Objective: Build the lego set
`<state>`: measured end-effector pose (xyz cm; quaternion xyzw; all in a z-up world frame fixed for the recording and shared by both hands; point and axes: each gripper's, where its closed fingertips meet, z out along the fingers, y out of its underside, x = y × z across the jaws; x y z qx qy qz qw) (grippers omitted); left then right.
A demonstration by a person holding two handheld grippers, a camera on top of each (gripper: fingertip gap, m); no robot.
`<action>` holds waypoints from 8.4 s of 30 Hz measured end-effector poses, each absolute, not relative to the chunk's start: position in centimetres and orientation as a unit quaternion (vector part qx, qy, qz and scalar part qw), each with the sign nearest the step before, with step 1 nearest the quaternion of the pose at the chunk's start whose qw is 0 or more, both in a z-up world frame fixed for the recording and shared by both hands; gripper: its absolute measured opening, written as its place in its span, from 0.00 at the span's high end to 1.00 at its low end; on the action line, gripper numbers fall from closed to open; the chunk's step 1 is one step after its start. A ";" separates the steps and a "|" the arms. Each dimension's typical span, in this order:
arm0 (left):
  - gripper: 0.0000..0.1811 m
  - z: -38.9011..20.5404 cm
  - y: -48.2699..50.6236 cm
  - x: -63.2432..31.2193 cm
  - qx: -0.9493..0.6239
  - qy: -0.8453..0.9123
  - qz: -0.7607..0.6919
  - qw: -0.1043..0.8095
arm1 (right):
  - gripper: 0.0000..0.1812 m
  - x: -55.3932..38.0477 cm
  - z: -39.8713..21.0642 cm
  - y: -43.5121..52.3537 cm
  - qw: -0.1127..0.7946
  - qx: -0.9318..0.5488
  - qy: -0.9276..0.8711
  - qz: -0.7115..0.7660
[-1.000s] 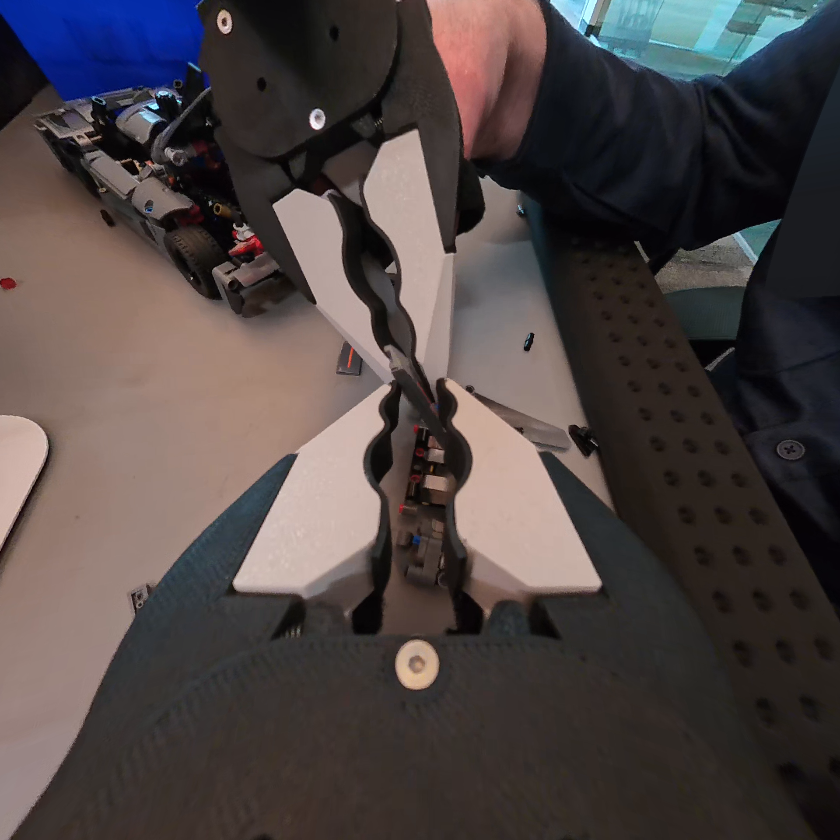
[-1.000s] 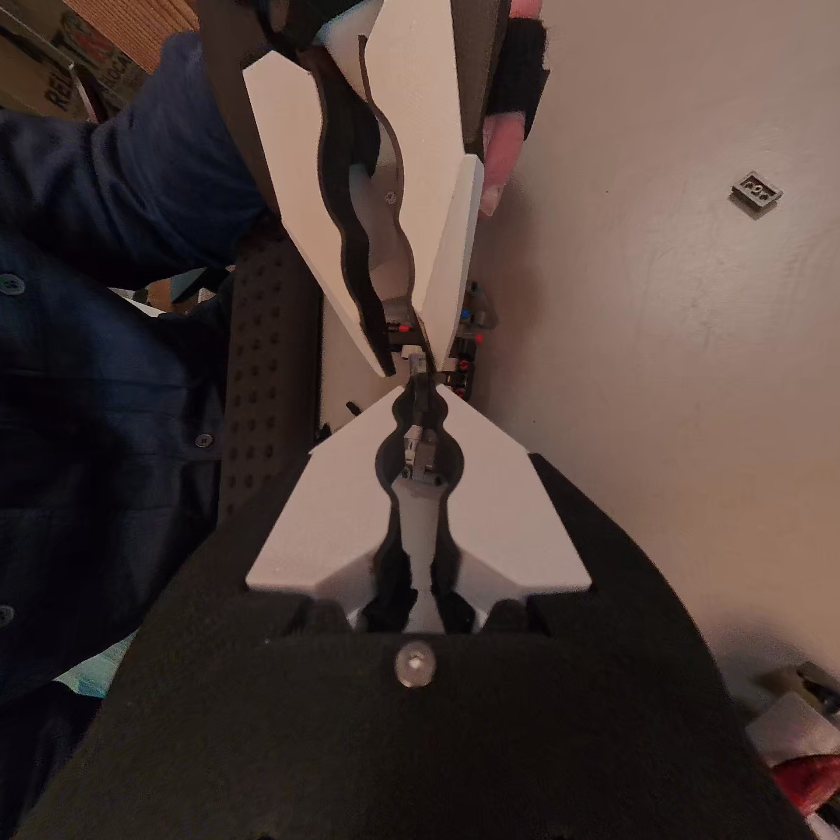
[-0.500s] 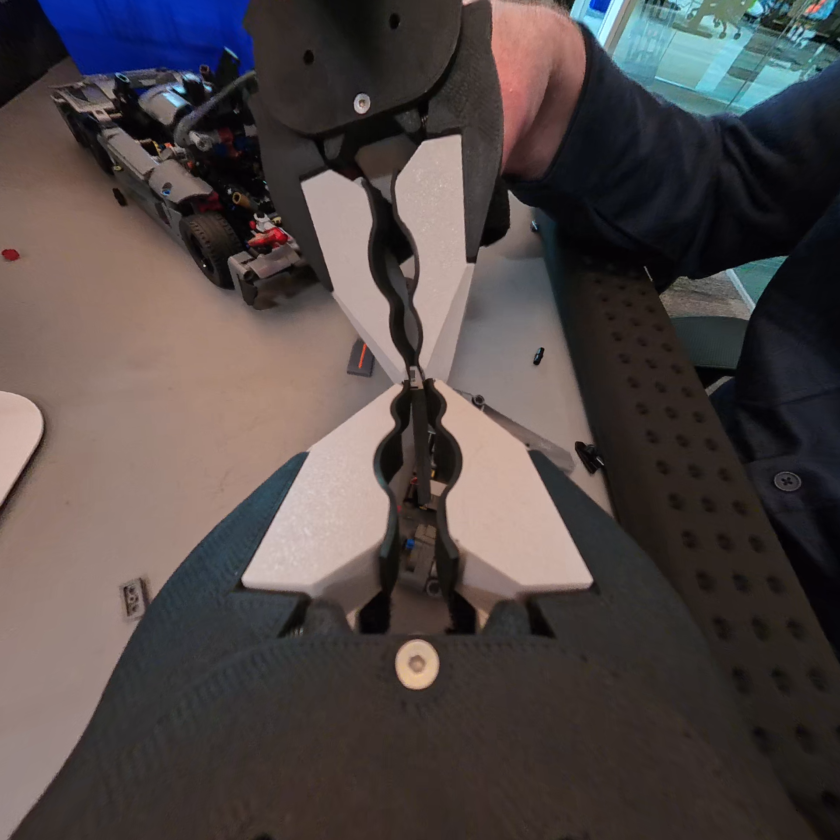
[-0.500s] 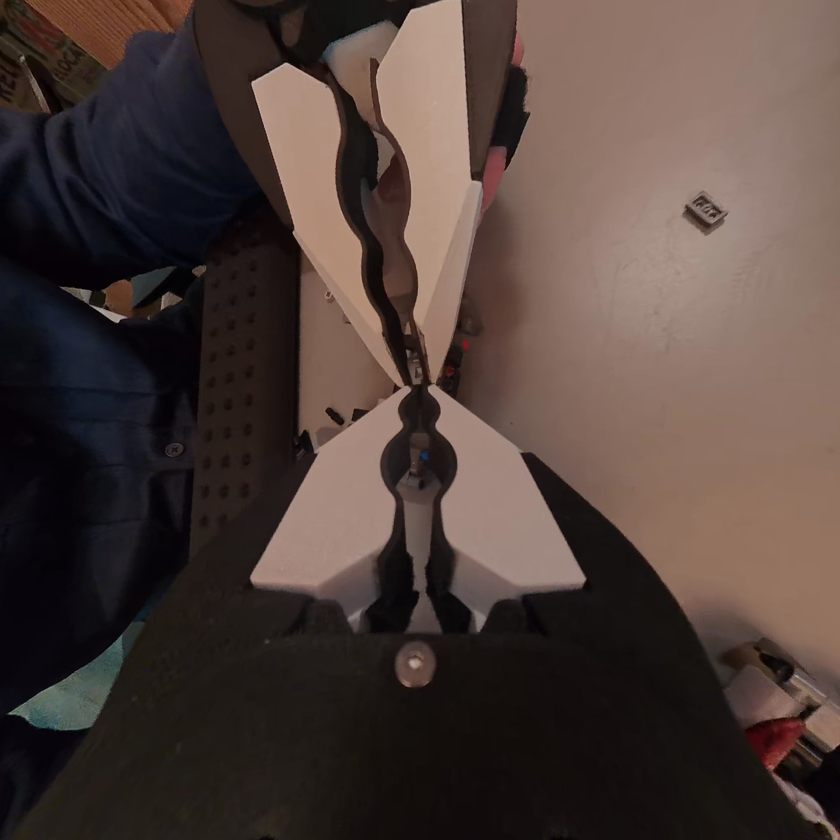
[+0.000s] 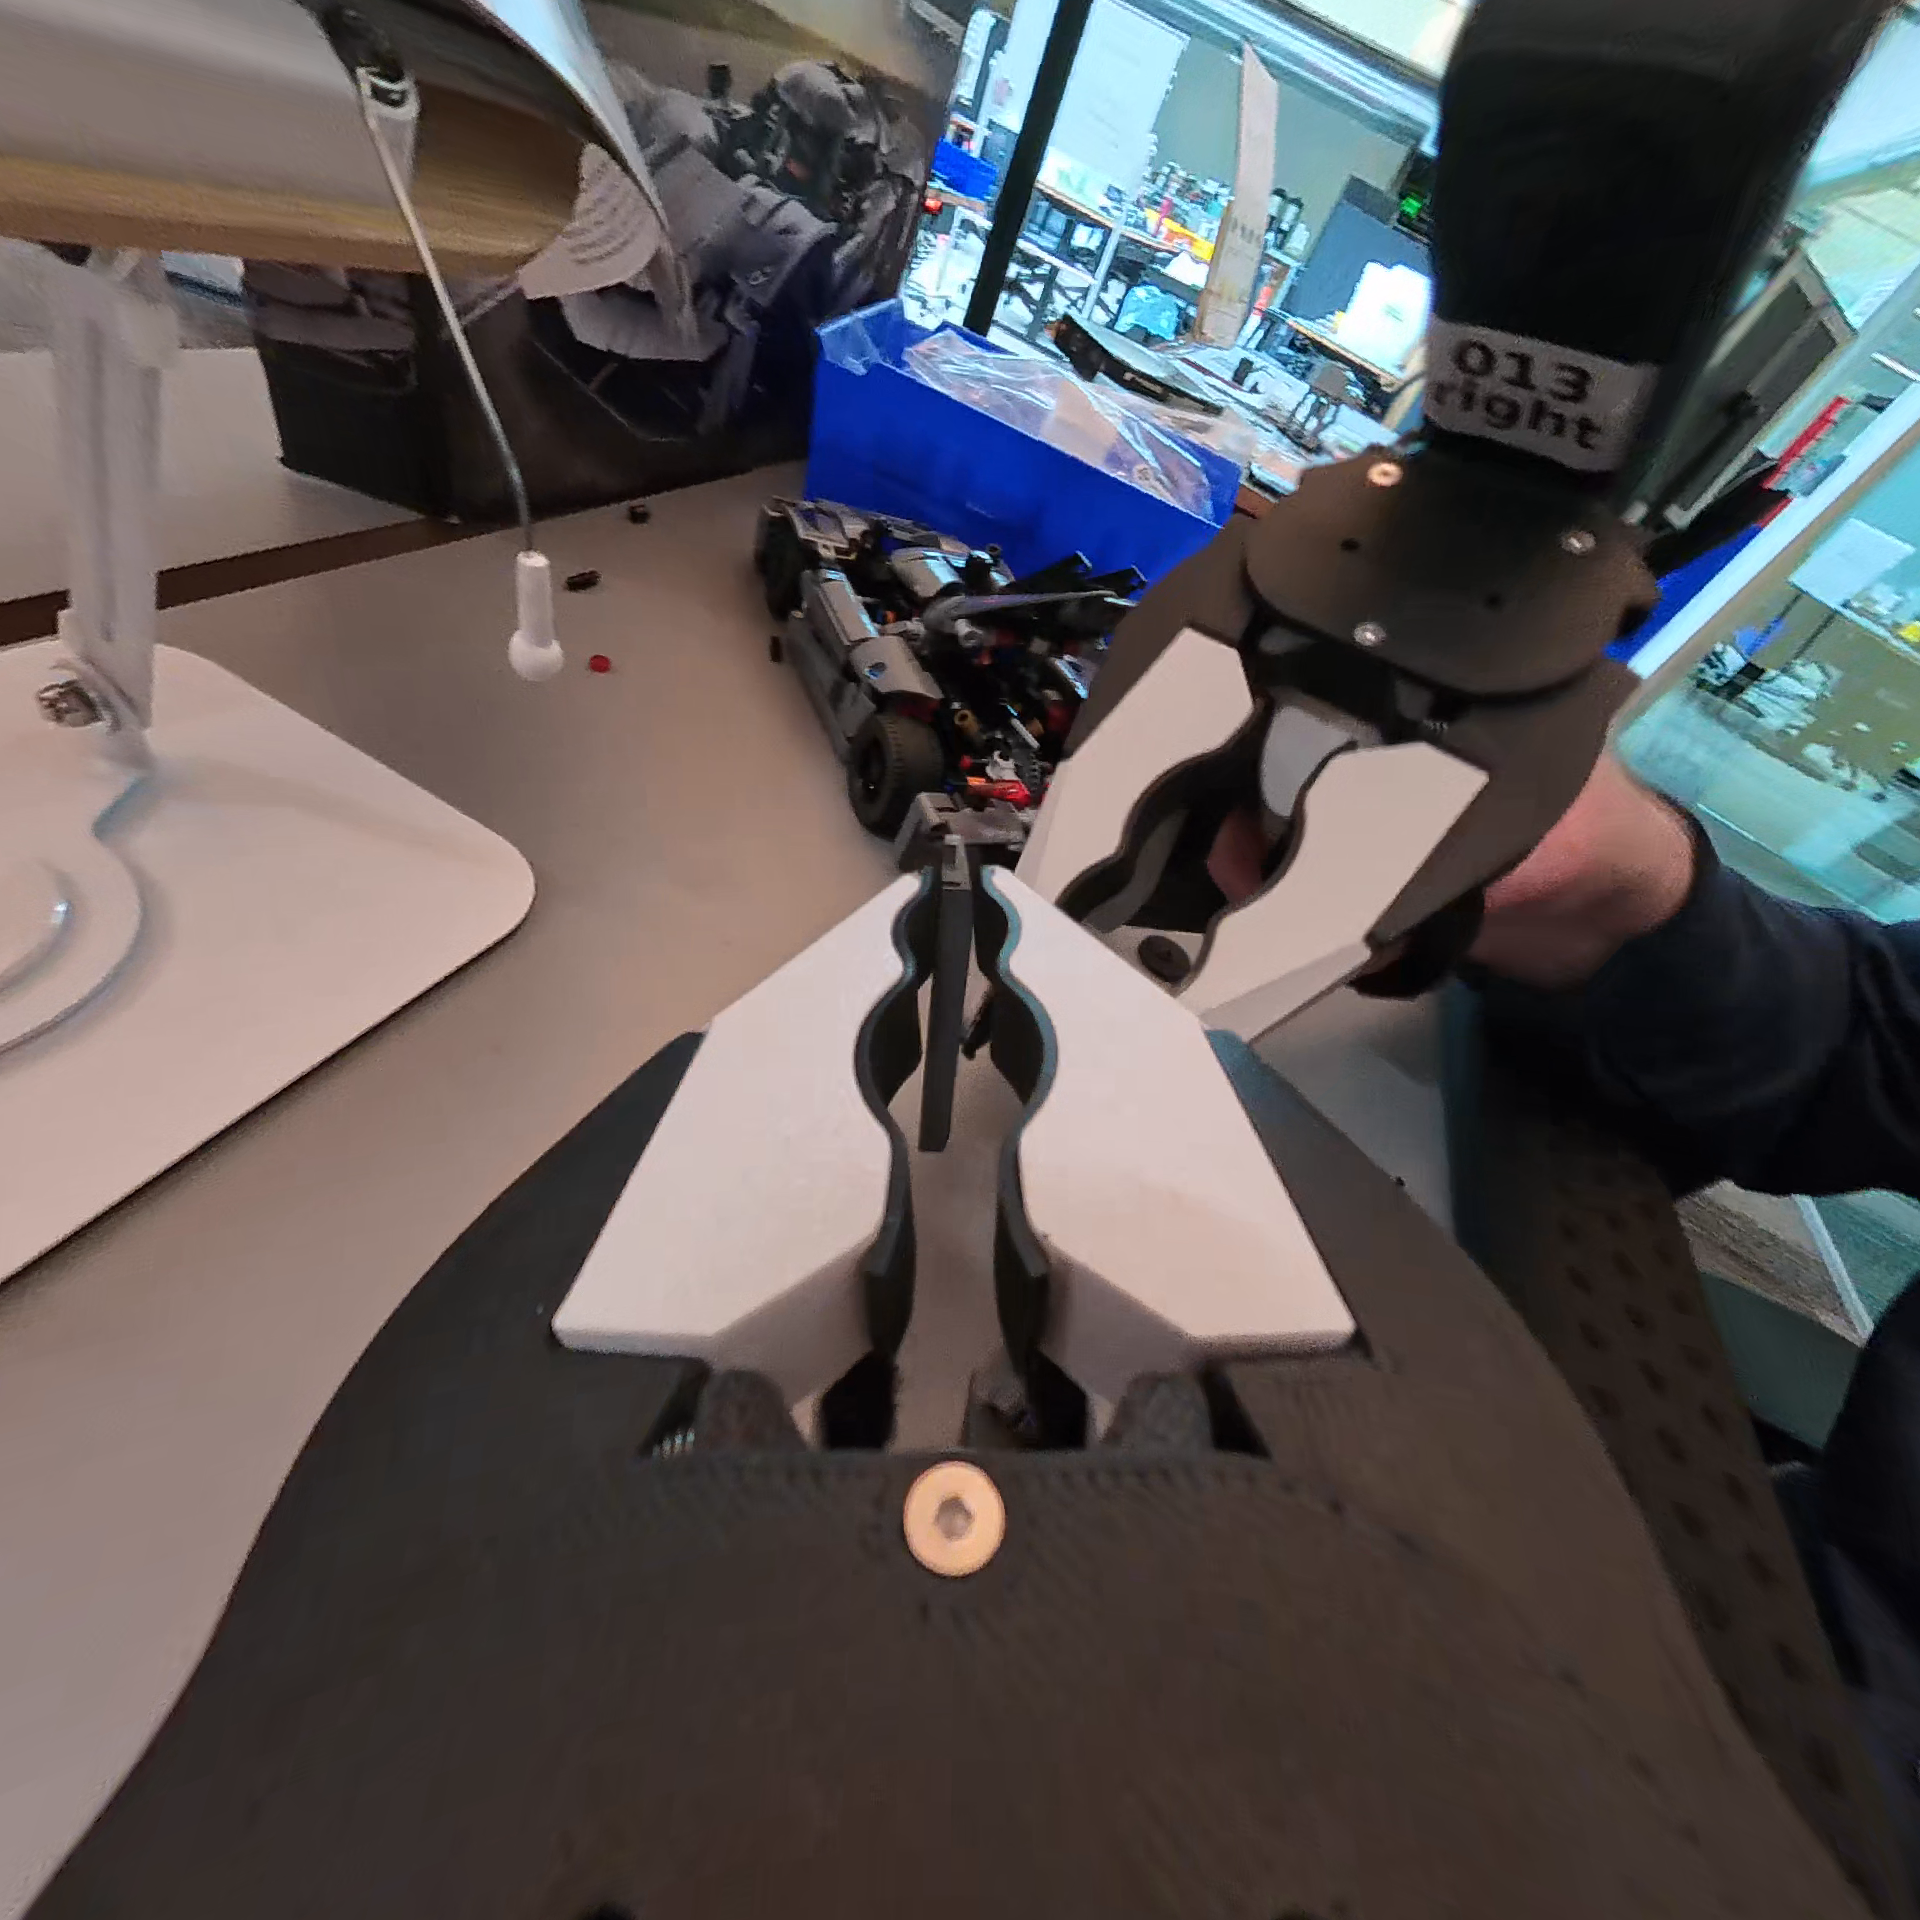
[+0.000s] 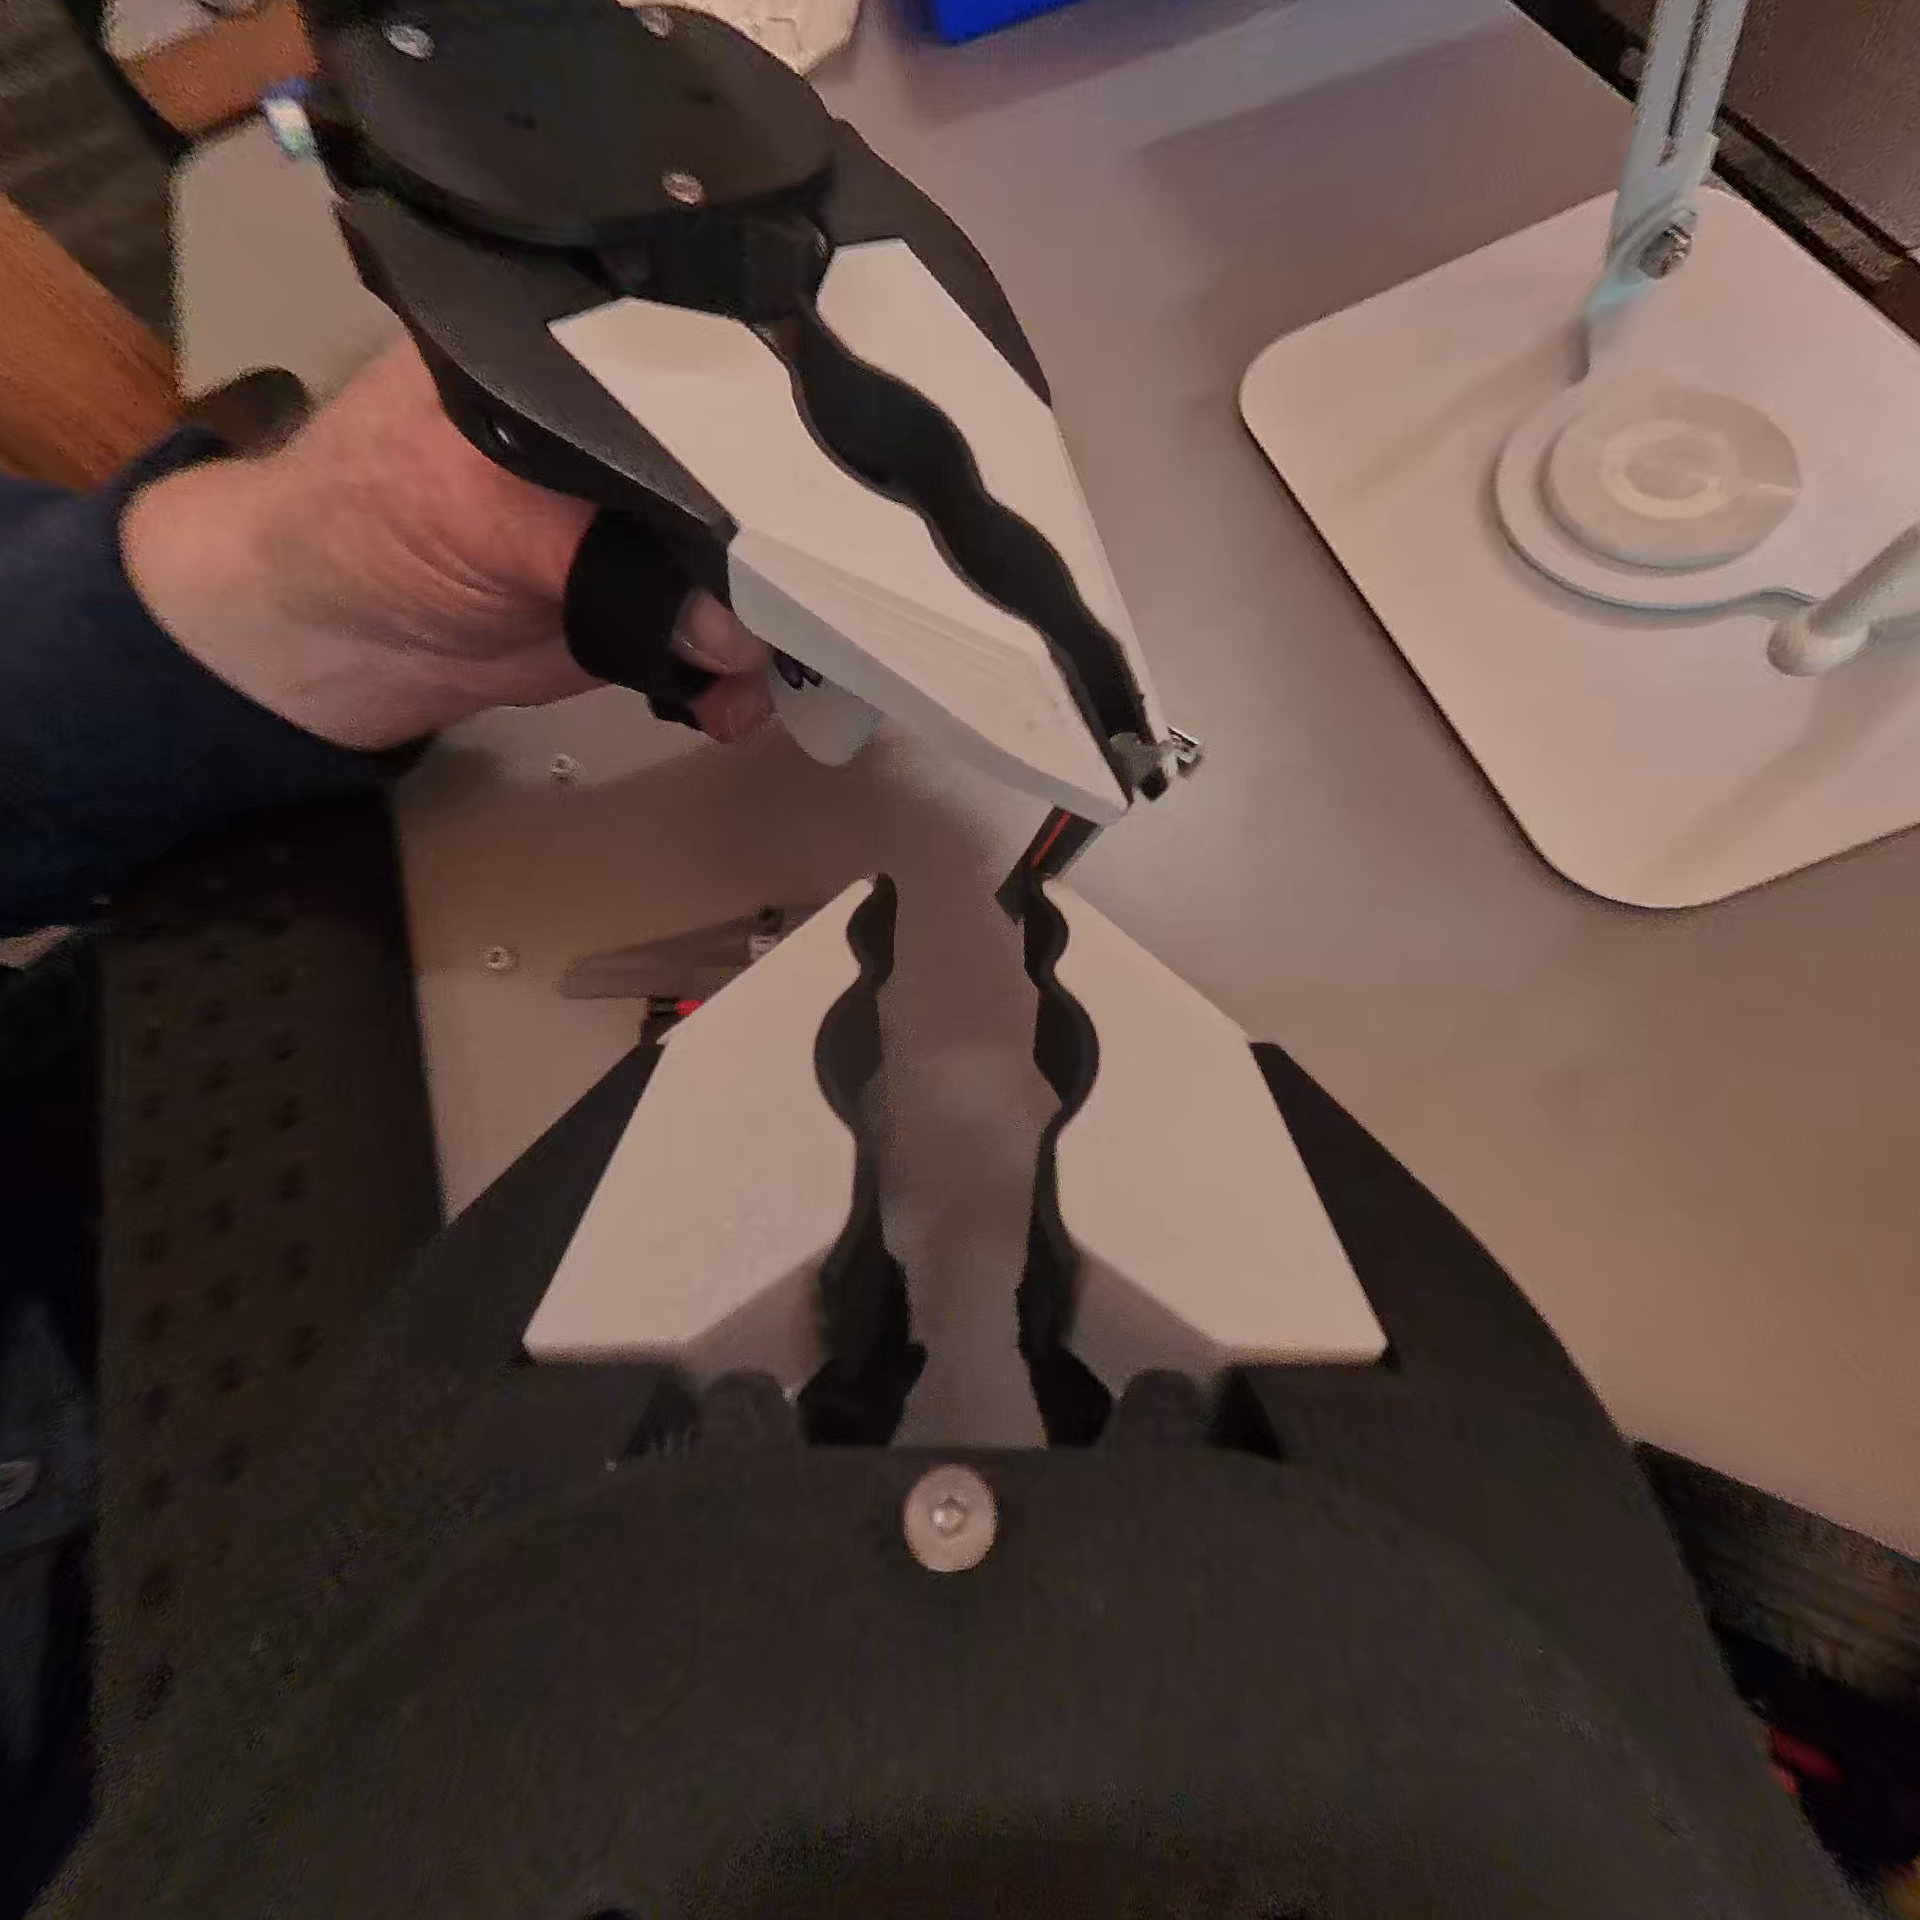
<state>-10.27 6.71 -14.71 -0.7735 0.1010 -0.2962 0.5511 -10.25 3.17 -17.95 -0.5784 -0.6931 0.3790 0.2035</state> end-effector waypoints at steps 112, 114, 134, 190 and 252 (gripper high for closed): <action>0.93 -19.9 1.4 -7.3 -0.827 0.307 -0.265 0.389 | 0.97 -6.6 -21.5 1.6 0.082 -0.508 -0.781 0.354; 0.90 -20.7 0.9 -7.4 -0.842 0.316 -0.243 0.363 | 0.97 -6.6 -21.1 1.9 0.086 -0.512 -0.776 0.359; 0.61 -22.6 -1.0 -4.0 -0.922 0.173 -0.113 0.327 | 0.97 -6.4 -20.6 2.4 0.097 -0.514 -0.770 0.366; 0.58 -18.0 0.3 -3.8 -0.724 0.410 0.284 0.476 | 0.97 -3.4 -16.7 -0.2 -0.063 -0.493 -0.696 0.519; 0.69 -24.6 -0.4 -5.0 -0.861 0.322 -0.074 0.386 | 0.97 -4.5 -24.2 1.9 -0.081 -0.617 -0.667 0.409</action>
